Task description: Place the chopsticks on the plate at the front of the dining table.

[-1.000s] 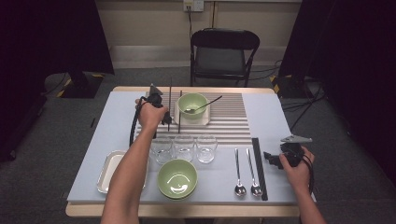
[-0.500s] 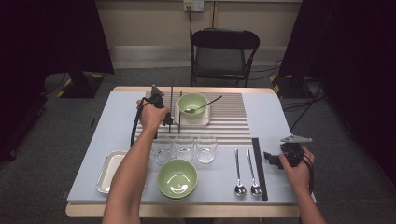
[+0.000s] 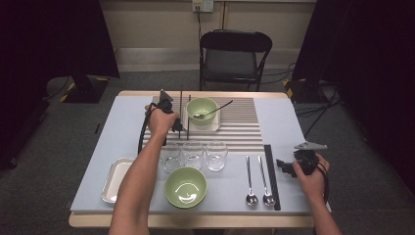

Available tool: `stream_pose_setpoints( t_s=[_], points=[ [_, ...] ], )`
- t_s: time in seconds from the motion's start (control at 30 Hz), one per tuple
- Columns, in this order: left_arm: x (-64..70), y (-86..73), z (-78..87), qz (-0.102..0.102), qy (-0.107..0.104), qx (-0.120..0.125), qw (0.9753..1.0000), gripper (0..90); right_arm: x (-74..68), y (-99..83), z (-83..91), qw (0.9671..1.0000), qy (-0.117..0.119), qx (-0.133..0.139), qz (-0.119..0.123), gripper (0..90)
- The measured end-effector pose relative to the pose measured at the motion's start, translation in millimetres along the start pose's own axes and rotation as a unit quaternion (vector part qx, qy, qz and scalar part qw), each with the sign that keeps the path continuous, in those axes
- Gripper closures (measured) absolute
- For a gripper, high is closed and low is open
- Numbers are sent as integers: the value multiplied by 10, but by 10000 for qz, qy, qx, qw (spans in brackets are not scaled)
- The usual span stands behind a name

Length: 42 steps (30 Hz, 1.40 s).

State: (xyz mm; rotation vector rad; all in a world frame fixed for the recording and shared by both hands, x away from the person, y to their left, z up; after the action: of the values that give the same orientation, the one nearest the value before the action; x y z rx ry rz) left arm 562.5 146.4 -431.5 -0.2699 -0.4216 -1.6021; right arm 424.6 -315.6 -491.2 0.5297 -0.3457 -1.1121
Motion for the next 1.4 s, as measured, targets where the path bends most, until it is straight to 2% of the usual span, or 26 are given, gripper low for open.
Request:
stream_pose_setpoints(
  t_s=[0.3, 0.4, 0.57, 1.27, 1.4],
  points=[
    [10, 8, -19, 2, -52, -32, 10000, 867, 2, 0, -1, 10000, -2, 3, 9, 154],
    [2, 9, -26, -43, 0, -50, 10000, 867, 2, 0, -1, 10000, 1, 3, 9, 155],
    [8, 9, -29, 49, -11, -12, 10000, 868, 3, 0, -1, 10000, -1, 6, 16, 155],
    [10, 18, -68, 29, 70, -33, 10000, 866, 3, 0, -1, 10000, 1, 6, 15, 154],
    [9, 14, -81, 104, 88, -49, 9999, 868, 2, 0, -1, 10000, 4, 4, 7, 154]
  ],
)
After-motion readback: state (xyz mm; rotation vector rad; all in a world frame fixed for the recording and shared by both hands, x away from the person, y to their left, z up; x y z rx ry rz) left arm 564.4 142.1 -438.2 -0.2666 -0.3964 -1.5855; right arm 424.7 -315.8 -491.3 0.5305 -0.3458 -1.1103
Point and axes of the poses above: each handheld gripper's, and its own axes: z roughly backward along the jaws, y roughly out of its top, x roughly to its right, the point moved 2 cm from there along -z, roughly forward along the jaws, and after that the axes turned 12 degrees about -x, right-handed, at the moved point
